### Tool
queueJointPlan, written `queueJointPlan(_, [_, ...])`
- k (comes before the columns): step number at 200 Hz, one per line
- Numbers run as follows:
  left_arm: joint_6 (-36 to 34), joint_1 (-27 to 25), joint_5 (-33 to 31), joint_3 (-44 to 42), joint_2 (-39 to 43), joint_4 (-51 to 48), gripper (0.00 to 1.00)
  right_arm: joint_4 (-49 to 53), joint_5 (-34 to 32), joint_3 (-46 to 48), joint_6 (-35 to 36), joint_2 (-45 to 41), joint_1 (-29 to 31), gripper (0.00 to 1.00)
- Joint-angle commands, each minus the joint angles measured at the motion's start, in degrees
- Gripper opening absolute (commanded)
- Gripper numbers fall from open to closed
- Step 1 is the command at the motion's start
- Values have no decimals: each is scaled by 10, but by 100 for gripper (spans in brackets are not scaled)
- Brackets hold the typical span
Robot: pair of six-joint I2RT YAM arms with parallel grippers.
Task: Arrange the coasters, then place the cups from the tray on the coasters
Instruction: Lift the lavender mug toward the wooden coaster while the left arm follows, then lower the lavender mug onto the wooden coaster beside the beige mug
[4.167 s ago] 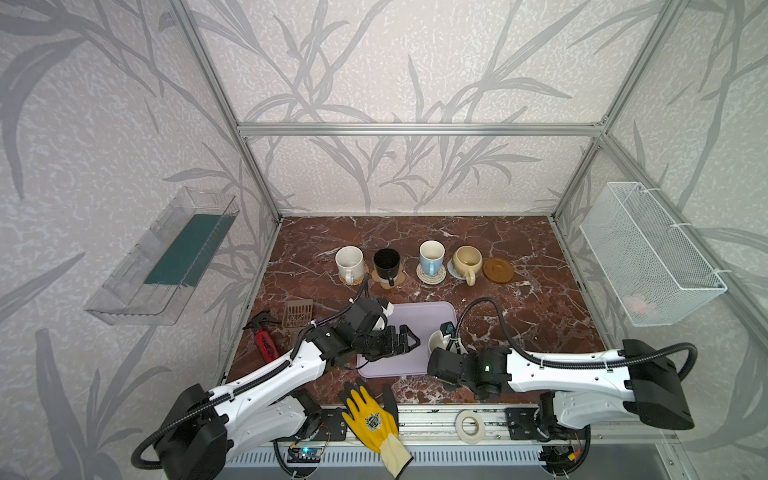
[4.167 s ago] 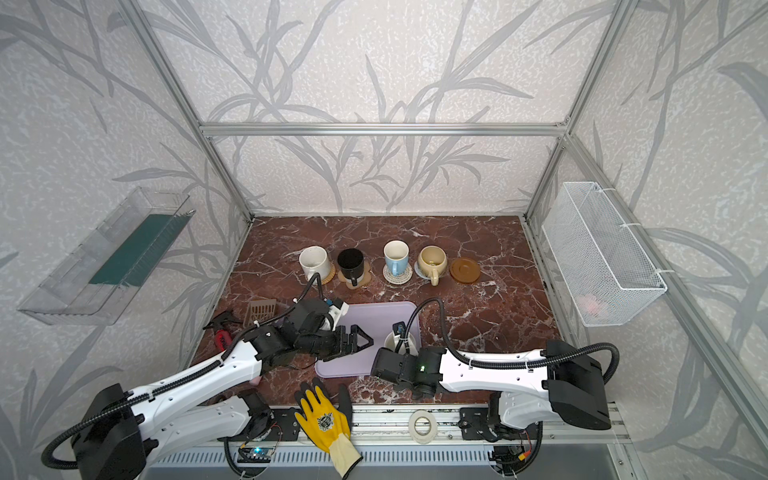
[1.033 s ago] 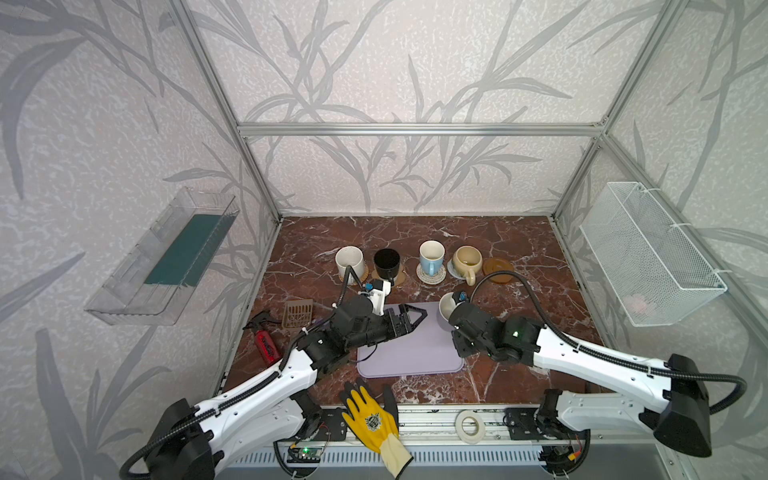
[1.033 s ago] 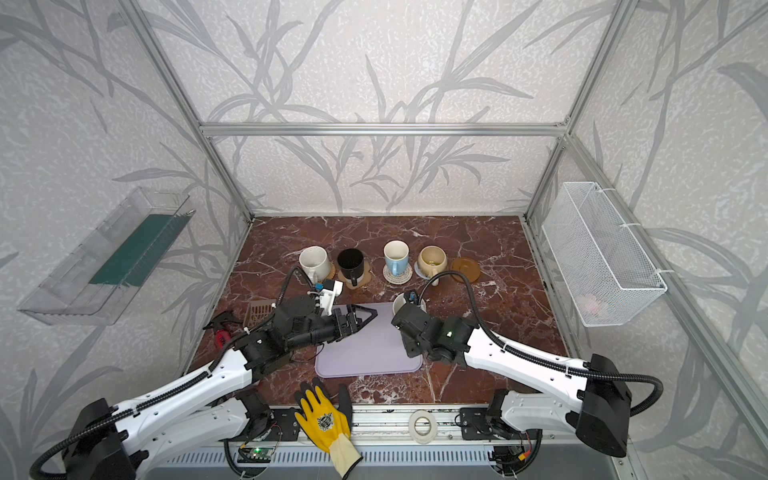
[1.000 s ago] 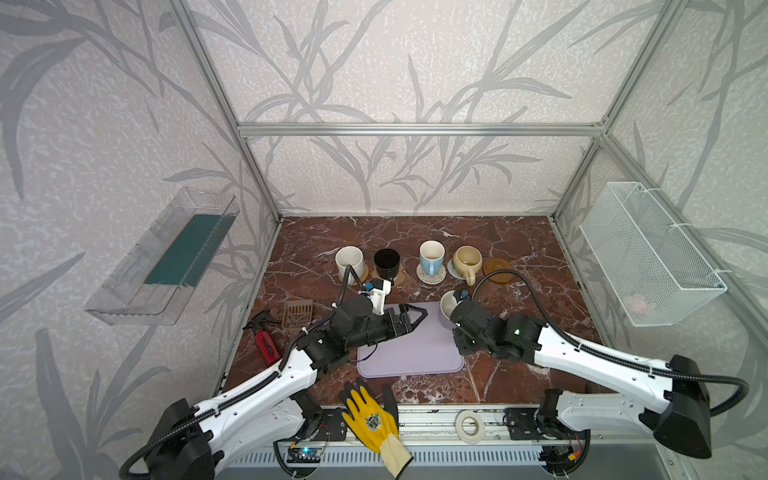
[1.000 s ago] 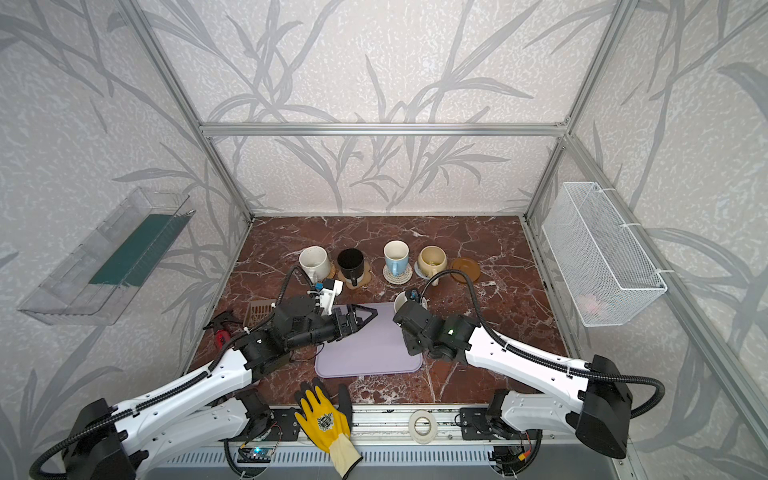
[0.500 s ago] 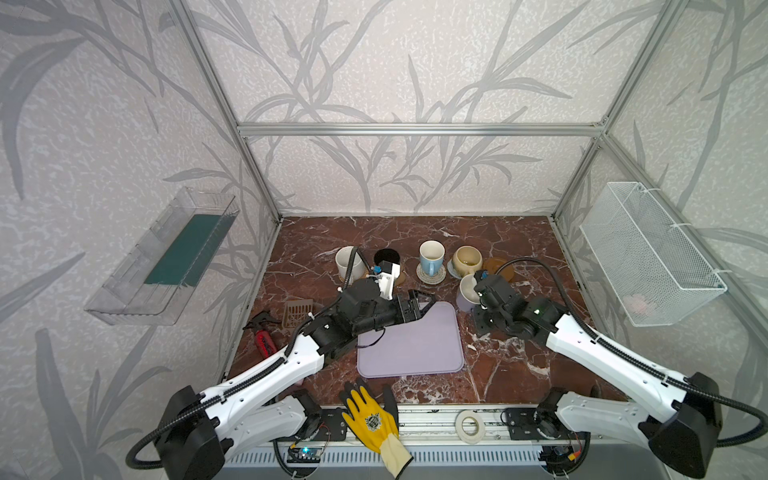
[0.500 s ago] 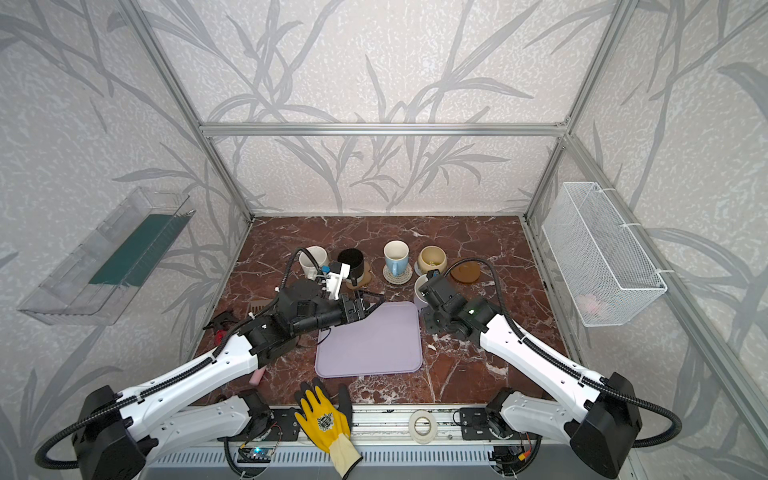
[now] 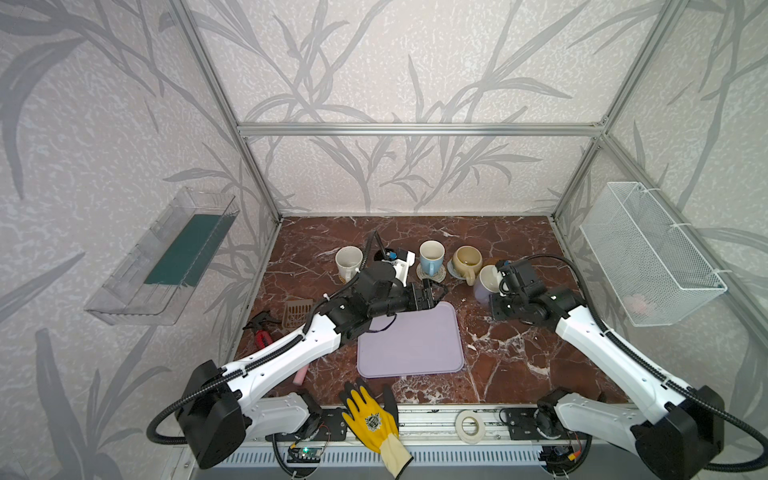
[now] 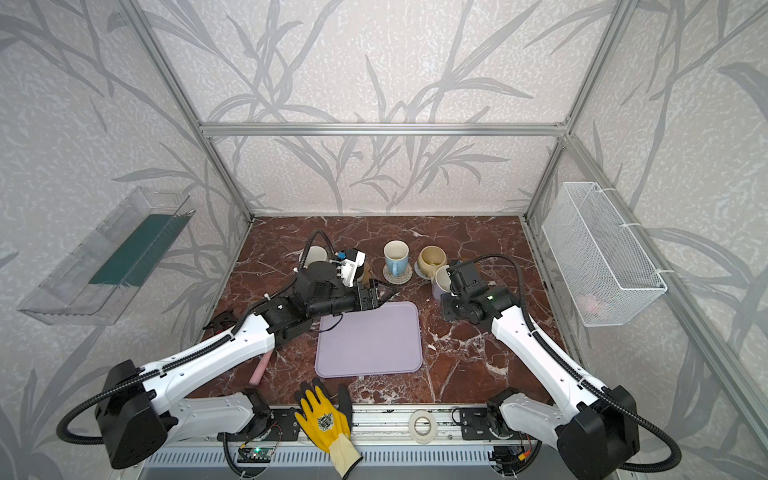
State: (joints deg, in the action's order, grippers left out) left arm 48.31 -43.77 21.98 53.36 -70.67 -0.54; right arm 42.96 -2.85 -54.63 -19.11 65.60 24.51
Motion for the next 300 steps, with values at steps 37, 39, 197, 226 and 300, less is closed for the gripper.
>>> queueJointPlan(37, [-42, -1, -2, 91, -77, -44, 99, -54, 17, -56, 47, 34, -48, 0])
queueJointPlan(39, [-42, -1, -1, 93, -80, -43, 99, -55, 17, -58, 48, 36, -49, 0])
queueJointPlan(197, [-104, 3, 3, 355, -332, -107, 99, -118, -2, -128, 48, 207, -157, 0])
queueJointPlan(226, [-111, 3, -1, 391, -372, -117, 99, -123, 10, -158, 64, 244, -169, 0])
queueJointPlan(300, [-145, 3, -35, 493, -461, -183, 99, -128, -3, -206, 74, 339, -186, 0])
